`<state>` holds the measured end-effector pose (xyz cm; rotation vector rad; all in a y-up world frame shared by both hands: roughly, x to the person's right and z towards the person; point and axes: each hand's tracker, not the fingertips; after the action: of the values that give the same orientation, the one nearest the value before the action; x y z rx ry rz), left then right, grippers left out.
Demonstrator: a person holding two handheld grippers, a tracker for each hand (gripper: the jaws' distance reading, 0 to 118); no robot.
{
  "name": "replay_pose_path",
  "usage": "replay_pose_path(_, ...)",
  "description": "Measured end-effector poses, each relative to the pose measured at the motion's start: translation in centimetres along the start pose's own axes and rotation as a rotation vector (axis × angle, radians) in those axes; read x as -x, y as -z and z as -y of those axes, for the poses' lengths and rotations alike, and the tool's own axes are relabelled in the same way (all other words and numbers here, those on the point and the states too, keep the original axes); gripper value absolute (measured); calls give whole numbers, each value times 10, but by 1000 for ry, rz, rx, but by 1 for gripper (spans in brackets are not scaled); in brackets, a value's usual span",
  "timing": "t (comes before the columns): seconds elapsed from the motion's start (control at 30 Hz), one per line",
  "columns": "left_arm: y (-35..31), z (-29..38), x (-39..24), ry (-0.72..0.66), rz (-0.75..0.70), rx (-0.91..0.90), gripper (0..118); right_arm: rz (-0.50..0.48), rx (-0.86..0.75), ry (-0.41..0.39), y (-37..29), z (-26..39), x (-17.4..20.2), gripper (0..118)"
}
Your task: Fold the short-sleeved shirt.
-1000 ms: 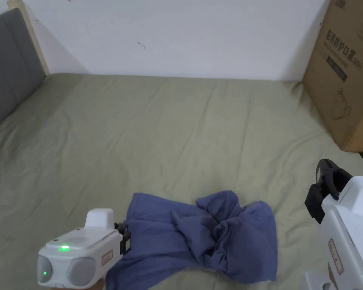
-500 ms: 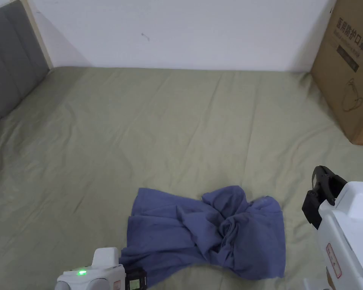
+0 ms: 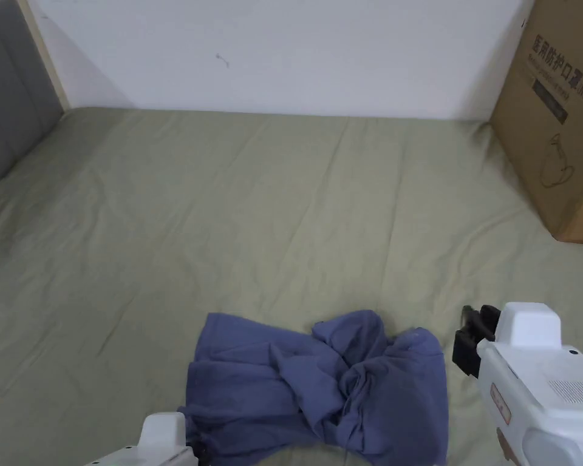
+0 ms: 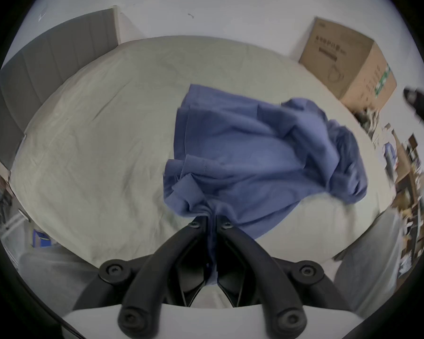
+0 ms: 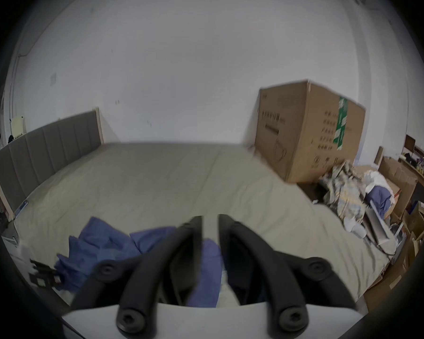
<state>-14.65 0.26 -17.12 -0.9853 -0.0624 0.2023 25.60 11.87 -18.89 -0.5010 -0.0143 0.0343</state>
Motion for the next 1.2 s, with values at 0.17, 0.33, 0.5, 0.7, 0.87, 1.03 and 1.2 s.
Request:
replay_pose_path(0.17, -24, -20, 10, -96, 72, -74, 5, -37, 136, -19, 75, 11, -17, 97)
replay_pose_path(0.33, -24, -29, 10, -100, 83, -85, 5, -52, 324, -79, 146, 19, -14, 98)
replay_pose_path(0.5, -18, -28, 11, -93, 77, -81, 5, -70, 493, -117, 193, 40, -4, 89)
replay_pose_path(0.7, -20, -26, 15, -97, 90, -70, 5, -165, 520, -31, 190, 47, -1, 7)
replay_pose_path(0.87, -26, -27, 13, -107, 113, -86, 5, -139, 424, -70, 167, 34, -16, 6)
replay_pose_path(1.03, -40, -49, 7, -145, 177, -144, 5, -140, 268, -59, 114, -11, -37, 6)
replay_pose_path(1.2, -56, -104, 5, -153, 216, -273, 5, -111, 117, -12, 64, -72, -65, 6)
